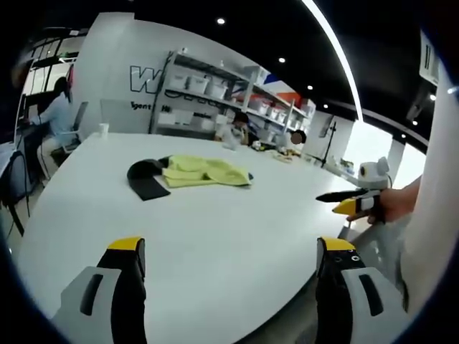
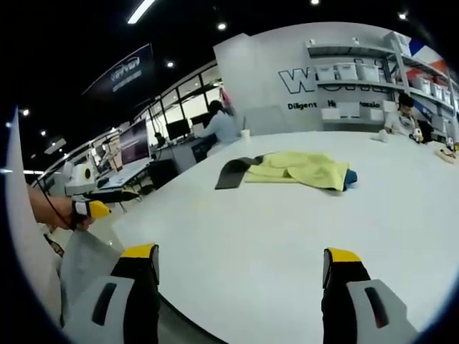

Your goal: Fold the garment on the visible template until the final outline fits inside the template.

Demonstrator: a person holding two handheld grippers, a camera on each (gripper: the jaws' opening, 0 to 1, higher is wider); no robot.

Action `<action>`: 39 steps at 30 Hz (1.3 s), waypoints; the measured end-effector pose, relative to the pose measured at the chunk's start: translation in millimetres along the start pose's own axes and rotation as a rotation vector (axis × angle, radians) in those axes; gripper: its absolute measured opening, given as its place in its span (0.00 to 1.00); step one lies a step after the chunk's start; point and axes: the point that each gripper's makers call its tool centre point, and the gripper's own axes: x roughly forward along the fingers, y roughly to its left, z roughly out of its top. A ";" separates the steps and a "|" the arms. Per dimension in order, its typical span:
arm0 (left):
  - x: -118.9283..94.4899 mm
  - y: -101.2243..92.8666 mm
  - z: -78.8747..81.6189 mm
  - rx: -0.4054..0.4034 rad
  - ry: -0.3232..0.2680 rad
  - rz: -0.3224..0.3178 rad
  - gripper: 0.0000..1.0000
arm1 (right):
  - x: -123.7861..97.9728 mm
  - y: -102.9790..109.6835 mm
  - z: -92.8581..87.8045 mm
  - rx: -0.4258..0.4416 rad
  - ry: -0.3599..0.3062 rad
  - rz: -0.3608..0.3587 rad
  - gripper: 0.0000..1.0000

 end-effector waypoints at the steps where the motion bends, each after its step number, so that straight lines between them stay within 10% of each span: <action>1: 0.0 0.2 0.0 0.001 0.000 0.001 0.99 | 0.0 0.0 0.1 0.001 -0.001 0.000 0.93; 39: 1.4 1.8 -1.5 -0.006 0.006 0.008 0.98 | 0.7 -0.3 -2.5 0.007 0.014 0.009 0.92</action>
